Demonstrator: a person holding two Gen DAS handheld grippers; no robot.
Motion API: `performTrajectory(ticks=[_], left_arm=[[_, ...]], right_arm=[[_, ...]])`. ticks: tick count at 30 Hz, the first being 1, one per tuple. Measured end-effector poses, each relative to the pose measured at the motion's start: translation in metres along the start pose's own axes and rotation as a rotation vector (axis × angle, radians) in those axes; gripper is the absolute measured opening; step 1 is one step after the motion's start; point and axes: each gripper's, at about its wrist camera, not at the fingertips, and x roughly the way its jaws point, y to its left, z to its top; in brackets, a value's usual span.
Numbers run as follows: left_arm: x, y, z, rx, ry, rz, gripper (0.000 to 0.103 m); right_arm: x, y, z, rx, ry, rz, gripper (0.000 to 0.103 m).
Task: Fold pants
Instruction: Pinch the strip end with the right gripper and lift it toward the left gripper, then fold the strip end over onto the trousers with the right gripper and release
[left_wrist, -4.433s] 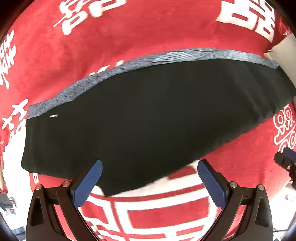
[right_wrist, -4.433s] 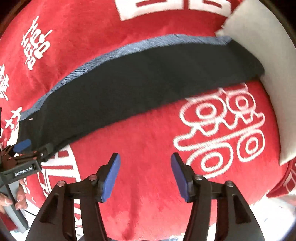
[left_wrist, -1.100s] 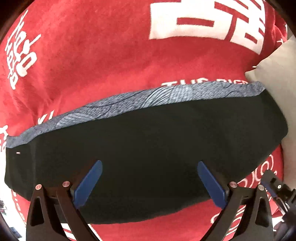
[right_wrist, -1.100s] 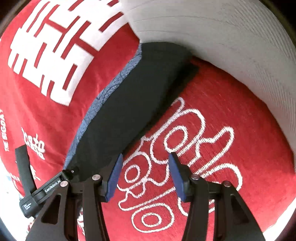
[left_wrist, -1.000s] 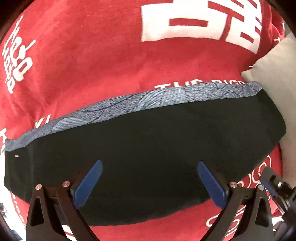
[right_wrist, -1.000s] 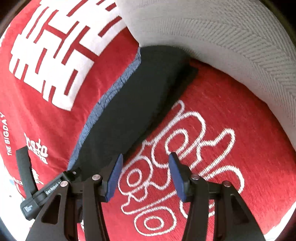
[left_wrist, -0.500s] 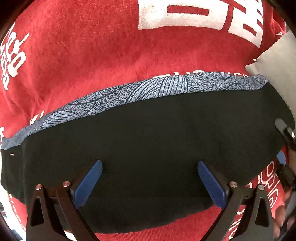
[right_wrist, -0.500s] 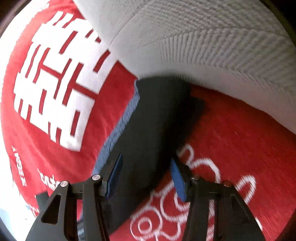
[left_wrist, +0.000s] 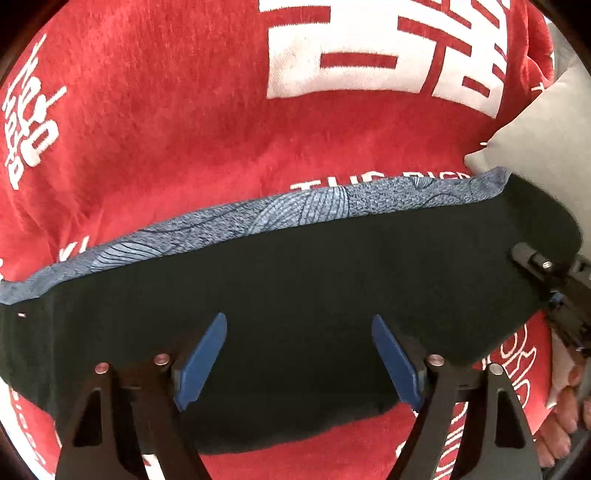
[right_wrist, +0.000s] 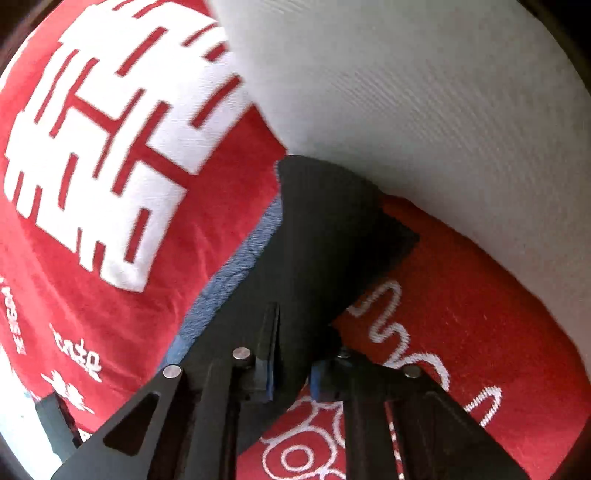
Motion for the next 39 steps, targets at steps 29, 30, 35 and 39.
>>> performTrajectory(ticks=[29, 30, 35, 39], left_arm=[[-0.057, 0.205, -0.047, -0.133, -0.057, 0.066, 0.083], [-0.059, 0.218, -0.05, -0.151, -0.051, 0.087, 0.083], [-0.05, 0.283, -0.067, -0.237, -0.006, 0.169, 0.083], [-0.054, 0.31, -0.078, -0.233, 0.01, 0.168, 0.083]], right_arm=[[0.019, 0.241, -0.164, -0.929, 0.067, -0.126, 0.013], [0.028, 0.247, -0.179, -0.963, 0.075, -0.149, 0.013], [0.084, 0.258, -0.243, -1.086, 0.158, -0.302, 0.014], [0.105, 0.264, -0.277, -1.164, 0.126, -0.444, 0.019]])
